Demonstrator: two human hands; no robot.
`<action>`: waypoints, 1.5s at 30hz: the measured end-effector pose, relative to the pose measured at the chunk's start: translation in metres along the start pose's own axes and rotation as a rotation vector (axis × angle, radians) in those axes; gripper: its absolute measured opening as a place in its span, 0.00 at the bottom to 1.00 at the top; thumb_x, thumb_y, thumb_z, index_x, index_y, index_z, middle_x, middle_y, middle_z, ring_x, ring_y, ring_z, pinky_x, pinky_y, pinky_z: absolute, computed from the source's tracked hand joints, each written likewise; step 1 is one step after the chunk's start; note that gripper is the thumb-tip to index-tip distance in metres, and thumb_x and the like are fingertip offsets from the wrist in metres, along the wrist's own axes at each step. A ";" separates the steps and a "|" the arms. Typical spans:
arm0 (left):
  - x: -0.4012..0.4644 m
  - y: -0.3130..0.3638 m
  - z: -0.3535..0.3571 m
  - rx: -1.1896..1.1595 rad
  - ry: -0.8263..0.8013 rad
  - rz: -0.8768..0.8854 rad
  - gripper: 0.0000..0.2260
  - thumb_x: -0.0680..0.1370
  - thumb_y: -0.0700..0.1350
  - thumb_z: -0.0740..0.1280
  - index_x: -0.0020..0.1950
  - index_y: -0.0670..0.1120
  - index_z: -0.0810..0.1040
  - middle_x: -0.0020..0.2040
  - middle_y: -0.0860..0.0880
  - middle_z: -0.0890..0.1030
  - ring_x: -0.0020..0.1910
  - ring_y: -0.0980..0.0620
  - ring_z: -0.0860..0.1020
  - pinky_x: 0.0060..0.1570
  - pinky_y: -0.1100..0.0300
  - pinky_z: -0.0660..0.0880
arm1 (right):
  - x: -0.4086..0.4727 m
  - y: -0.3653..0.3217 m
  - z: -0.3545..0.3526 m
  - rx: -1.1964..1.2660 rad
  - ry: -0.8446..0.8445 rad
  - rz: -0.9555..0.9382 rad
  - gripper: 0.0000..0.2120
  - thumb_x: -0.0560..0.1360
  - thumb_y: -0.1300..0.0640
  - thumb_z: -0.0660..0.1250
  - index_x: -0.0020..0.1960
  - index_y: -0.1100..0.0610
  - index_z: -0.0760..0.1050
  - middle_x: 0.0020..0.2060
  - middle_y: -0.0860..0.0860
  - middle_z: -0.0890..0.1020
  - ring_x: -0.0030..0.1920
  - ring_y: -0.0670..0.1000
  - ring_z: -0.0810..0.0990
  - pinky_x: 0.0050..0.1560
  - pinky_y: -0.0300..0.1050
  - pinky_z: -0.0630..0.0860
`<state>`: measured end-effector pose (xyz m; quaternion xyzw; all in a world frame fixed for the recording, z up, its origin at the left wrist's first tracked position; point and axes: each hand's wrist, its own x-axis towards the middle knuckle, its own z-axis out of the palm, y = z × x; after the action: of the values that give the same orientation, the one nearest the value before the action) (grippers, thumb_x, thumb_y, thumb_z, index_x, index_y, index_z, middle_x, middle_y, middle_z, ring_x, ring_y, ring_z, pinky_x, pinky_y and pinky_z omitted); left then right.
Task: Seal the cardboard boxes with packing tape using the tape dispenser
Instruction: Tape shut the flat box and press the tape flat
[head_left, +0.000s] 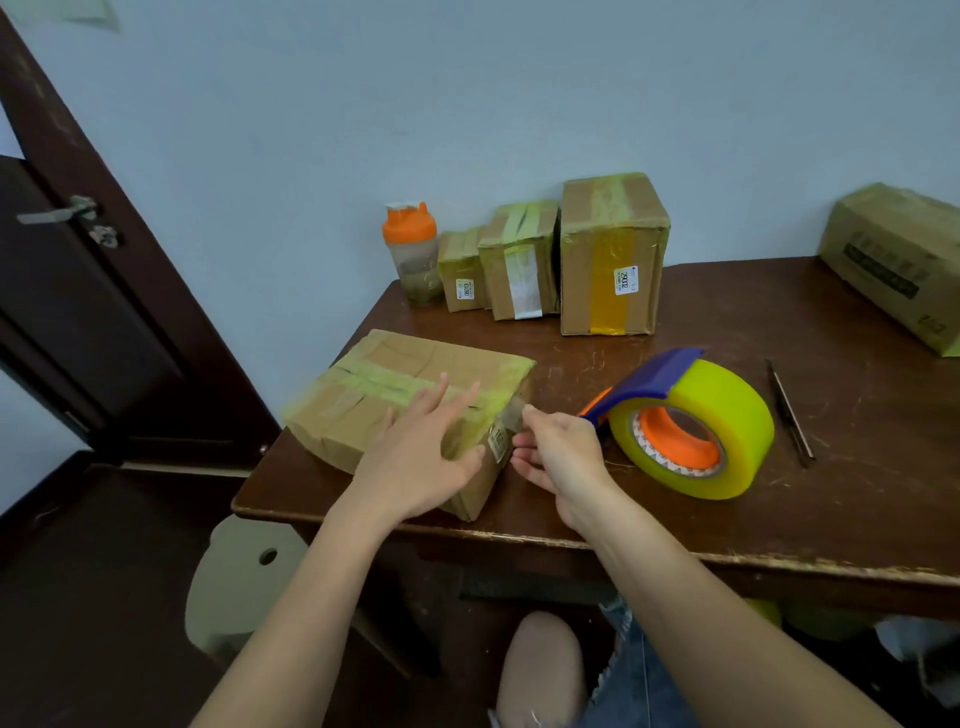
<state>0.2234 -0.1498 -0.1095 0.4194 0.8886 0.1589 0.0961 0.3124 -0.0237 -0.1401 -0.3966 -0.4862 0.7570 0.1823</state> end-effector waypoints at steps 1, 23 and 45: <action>-0.001 -0.003 0.001 0.084 -0.004 -0.015 0.29 0.80 0.58 0.60 0.78 0.65 0.50 0.80 0.57 0.46 0.79 0.52 0.48 0.77 0.49 0.46 | 0.000 0.001 0.000 -0.007 0.010 -0.035 0.11 0.80 0.53 0.64 0.51 0.60 0.79 0.39 0.53 0.81 0.38 0.48 0.80 0.35 0.38 0.79; 0.002 0.000 0.026 0.279 0.172 -0.075 0.29 0.80 0.63 0.50 0.80 0.56 0.53 0.80 0.50 0.54 0.79 0.51 0.53 0.76 0.52 0.54 | 0.010 0.025 0.025 -0.221 0.107 -0.136 0.16 0.81 0.49 0.60 0.53 0.62 0.77 0.40 0.56 0.82 0.33 0.48 0.82 0.29 0.40 0.78; -0.002 -0.085 -0.031 0.159 0.400 -0.613 0.20 0.83 0.55 0.51 0.55 0.41 0.74 0.46 0.45 0.75 0.44 0.44 0.72 0.43 0.52 0.67 | -0.017 -0.003 0.028 -0.747 -0.037 -0.381 0.40 0.79 0.36 0.53 0.79 0.58 0.43 0.77 0.56 0.59 0.75 0.55 0.60 0.73 0.49 0.59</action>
<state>0.1540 -0.2082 -0.1110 0.1005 0.9837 0.1318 -0.0690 0.3009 -0.0495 -0.1243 -0.3246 -0.7952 0.4884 0.1540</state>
